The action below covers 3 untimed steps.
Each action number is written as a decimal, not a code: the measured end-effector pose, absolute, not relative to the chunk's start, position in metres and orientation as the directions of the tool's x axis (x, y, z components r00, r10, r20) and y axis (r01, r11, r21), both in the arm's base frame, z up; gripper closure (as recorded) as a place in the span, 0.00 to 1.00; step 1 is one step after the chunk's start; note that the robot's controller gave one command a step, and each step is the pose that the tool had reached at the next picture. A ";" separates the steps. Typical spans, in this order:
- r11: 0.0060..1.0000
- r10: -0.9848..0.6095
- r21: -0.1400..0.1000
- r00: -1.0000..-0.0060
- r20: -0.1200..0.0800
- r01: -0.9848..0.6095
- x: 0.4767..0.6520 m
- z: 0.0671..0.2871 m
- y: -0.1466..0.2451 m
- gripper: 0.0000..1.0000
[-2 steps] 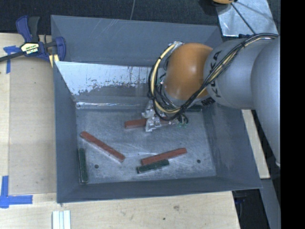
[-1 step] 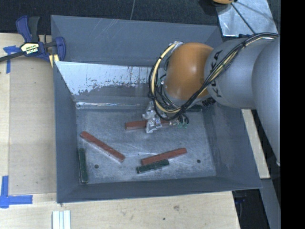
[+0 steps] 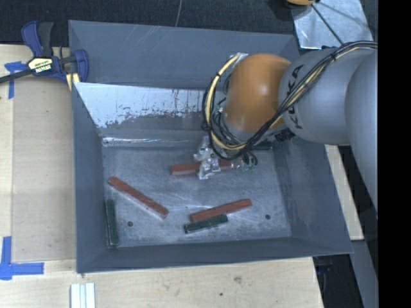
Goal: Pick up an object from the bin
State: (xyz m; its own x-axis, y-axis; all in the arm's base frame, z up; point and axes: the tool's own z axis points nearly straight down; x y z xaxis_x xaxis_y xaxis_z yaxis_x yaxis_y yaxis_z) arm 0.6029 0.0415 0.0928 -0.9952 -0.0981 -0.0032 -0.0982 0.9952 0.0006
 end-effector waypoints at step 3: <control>0.995 -0.097 0.000 -0.995 -0.003 -0.097 0.605 0.124 0.041 1.00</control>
Offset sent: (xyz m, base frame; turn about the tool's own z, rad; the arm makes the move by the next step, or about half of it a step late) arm 0.0003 0.0000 0.0434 0.0000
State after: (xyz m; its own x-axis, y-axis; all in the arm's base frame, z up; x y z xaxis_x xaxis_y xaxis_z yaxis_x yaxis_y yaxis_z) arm 0.6046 0.0413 0.1238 -0.9952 -0.0975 -0.0030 -0.0975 0.9952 0.0002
